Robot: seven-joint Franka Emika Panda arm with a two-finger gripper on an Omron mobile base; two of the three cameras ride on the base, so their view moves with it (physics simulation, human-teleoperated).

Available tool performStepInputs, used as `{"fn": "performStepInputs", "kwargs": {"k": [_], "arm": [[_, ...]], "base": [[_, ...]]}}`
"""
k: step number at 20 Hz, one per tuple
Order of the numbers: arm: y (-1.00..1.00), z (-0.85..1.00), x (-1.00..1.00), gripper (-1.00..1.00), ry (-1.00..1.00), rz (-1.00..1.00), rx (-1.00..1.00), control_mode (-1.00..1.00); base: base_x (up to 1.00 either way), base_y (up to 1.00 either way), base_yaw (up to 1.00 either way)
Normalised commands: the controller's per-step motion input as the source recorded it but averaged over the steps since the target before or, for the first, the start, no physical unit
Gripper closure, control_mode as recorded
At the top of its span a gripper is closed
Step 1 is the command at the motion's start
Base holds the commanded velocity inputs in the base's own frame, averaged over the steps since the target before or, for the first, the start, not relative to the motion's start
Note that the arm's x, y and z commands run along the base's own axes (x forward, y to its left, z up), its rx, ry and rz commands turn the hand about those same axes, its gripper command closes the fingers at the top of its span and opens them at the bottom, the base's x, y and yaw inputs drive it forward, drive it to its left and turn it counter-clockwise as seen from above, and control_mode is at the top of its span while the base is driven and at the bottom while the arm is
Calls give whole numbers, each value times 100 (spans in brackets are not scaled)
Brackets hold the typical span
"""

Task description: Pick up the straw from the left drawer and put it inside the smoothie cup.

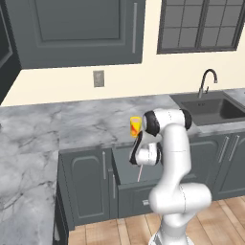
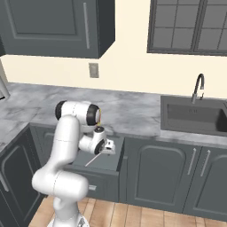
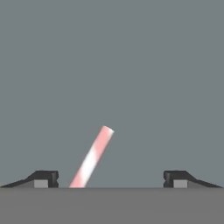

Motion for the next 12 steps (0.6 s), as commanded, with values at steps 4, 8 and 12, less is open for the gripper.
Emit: {"fn": "performStepInputs", "kwargs": {"k": [4,8,12], "arm": [[53,-26,-33,100,9,0,-11,-100],[43,-23,-57,100,7,0,-10,-100],[26,-13,-64,100,5,0,-8,-100]], "base": [[0,0,0],[0,0,0],[0,0,0]]}}
